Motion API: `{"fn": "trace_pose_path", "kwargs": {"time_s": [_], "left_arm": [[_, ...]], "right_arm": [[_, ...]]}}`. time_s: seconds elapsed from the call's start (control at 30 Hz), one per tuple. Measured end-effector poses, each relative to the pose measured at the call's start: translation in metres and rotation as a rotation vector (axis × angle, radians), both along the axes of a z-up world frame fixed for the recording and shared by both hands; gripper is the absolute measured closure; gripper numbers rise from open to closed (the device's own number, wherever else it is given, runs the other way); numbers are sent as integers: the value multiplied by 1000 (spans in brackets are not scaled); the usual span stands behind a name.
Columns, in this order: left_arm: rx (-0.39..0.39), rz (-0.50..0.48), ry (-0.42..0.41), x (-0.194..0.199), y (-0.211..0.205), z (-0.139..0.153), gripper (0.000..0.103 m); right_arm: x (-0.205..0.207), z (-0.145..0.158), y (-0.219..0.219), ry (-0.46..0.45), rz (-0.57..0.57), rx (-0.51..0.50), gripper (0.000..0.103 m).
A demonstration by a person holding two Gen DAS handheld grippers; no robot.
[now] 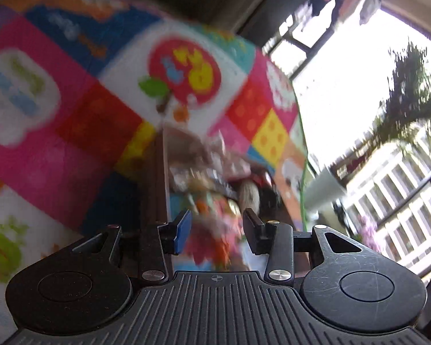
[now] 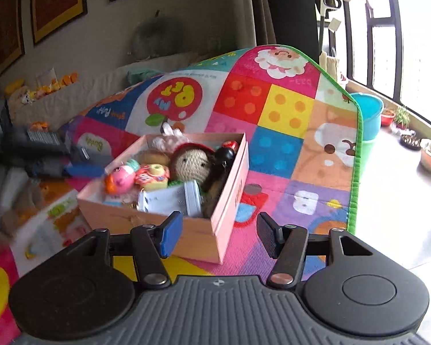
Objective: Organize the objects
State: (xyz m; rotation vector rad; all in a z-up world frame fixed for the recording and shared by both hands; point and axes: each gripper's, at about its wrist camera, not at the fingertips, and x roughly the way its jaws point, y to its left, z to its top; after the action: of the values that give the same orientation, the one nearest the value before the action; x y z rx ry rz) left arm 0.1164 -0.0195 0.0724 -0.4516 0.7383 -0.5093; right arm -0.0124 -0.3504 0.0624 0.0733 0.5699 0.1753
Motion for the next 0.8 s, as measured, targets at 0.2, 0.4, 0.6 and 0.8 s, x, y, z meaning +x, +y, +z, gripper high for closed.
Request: {"fn": "trace_pose_path", "kwargs": {"time_s": [0.2, 0.4, 0.6, 0.8], "left_arm": [[201, 29, 52, -9, 1, 4, 59], [420, 38, 108, -6, -23, -15, 48], [498, 77, 128, 4, -15, -22, 23], [463, 176, 106, -12, 41, -23, 12]], "right_arm": [[3, -27, 23, -5, 51, -106, 46], [15, -40, 38, -3, 57, -166, 46], [38, -41, 59, 41, 110, -225, 39], [44, -38, 103, 31, 183, -254, 39]]}}
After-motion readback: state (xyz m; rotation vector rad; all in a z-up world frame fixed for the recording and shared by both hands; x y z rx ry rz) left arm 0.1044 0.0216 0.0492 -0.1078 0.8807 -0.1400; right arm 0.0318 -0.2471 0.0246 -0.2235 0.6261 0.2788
